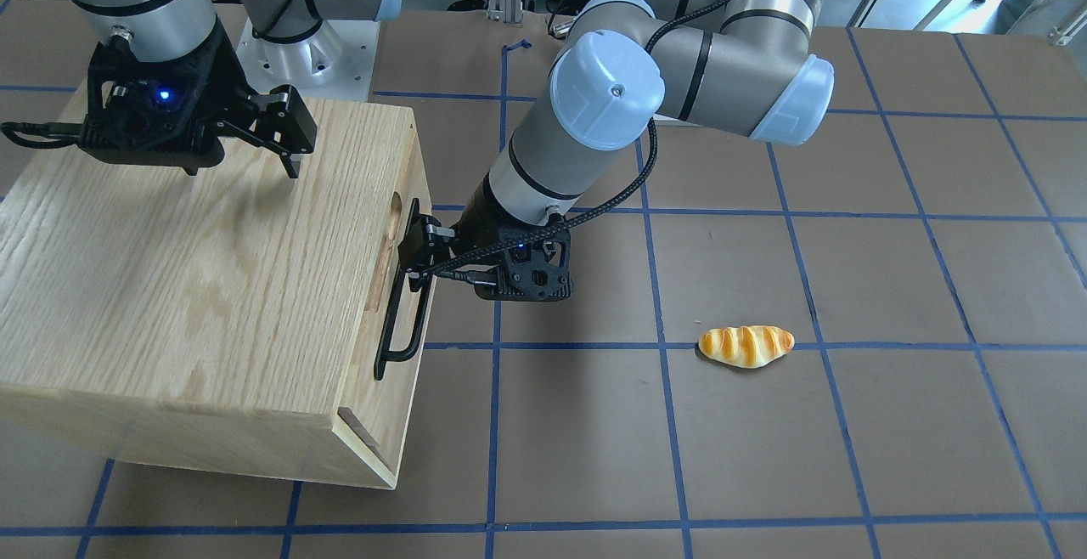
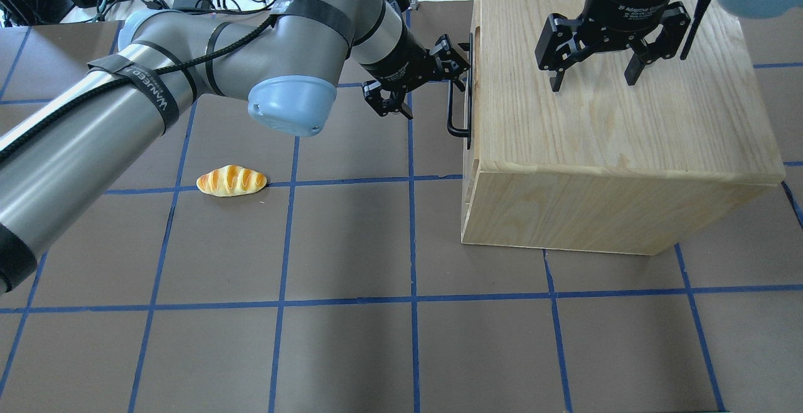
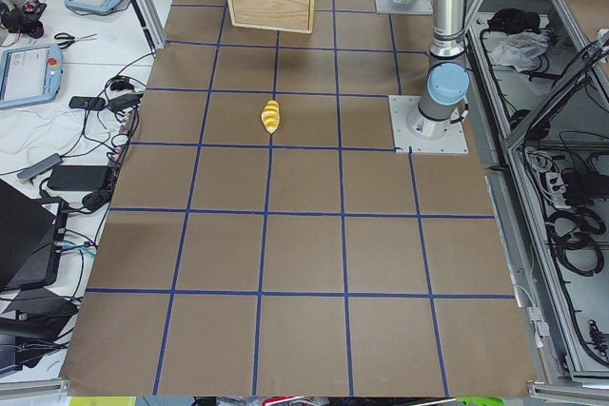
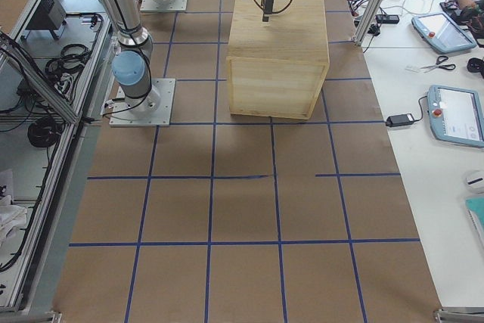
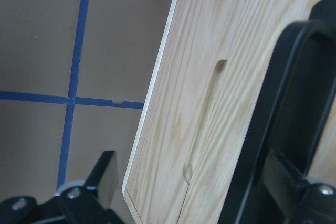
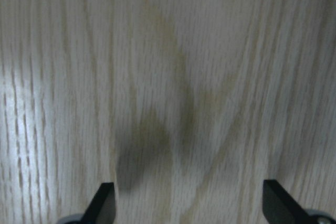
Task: Open upper drawer
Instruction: 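Pull the drawer handle with the left gripper away from the cabinet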
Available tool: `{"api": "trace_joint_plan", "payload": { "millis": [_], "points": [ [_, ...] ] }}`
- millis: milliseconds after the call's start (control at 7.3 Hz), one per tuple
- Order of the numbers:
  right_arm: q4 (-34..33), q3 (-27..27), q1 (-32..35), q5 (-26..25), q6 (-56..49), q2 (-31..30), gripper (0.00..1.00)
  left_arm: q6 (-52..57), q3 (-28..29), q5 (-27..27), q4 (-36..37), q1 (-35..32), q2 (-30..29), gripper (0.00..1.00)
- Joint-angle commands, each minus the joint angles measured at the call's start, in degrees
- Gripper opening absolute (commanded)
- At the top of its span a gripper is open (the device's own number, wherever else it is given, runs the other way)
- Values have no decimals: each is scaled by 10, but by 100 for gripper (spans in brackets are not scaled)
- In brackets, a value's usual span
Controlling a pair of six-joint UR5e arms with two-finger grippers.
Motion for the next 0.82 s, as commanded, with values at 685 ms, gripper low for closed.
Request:
{"api": "trace_joint_plan", "payload": {
  "millis": [685],
  "points": [
    [0,0,0,0,0,0,100,82,-9,67,-8,-14,9,100]
  ]
}}
